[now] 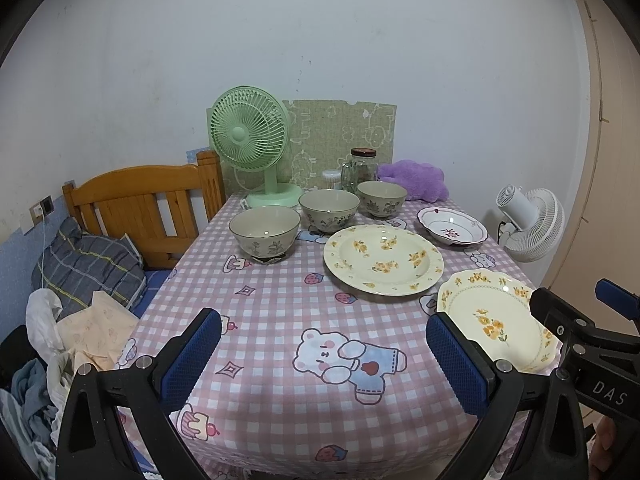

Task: Organize plates and bowls
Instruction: 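Reach both grippers to the flat yellow-flower plate and grasp its rim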

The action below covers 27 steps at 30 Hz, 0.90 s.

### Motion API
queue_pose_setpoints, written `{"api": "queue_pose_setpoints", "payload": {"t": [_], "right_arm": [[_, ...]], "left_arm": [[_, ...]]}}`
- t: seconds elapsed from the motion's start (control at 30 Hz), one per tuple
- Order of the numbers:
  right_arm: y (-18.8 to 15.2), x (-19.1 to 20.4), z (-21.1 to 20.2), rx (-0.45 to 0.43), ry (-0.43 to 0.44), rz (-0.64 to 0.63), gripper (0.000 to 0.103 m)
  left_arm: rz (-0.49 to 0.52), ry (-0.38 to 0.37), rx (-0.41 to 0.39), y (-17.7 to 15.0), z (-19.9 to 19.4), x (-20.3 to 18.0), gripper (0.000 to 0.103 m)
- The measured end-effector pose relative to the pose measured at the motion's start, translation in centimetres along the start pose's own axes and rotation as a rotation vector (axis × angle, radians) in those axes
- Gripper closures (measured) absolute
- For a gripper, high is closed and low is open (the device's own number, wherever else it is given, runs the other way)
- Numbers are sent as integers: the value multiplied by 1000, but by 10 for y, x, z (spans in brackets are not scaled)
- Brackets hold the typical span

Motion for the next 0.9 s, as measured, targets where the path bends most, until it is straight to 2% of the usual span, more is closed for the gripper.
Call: {"api": "queue_pose_setpoints", "payload": {"t": [0.27, 0.5, 0.7, 0.9], "right_arm": [[13, 8, 18, 19, -25, 18, 0], [25, 9, 39, 54, -62, 61, 0], [25, -12, 53, 101, -120, 96, 1], [23, -47, 81, 140, -132, 102, 4]], "left_arm": [[38, -25, -6, 15, 17, 5, 1], [42, -96, 50, 30, 48, 2, 2], [57, -157, 113, 31, 71, -24, 4], [58, -178, 169, 24, 102, -66, 9]]}}
Point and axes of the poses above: each gripper's, at about its wrist camera, not at the fingertips, and z roughly the way its jaws point, x to its left, y to its top, the point moved 9 cm from there along z, roughly the way its jaws point, and after that the axes turned 4 degrees about -y, right-handed, at the moved point
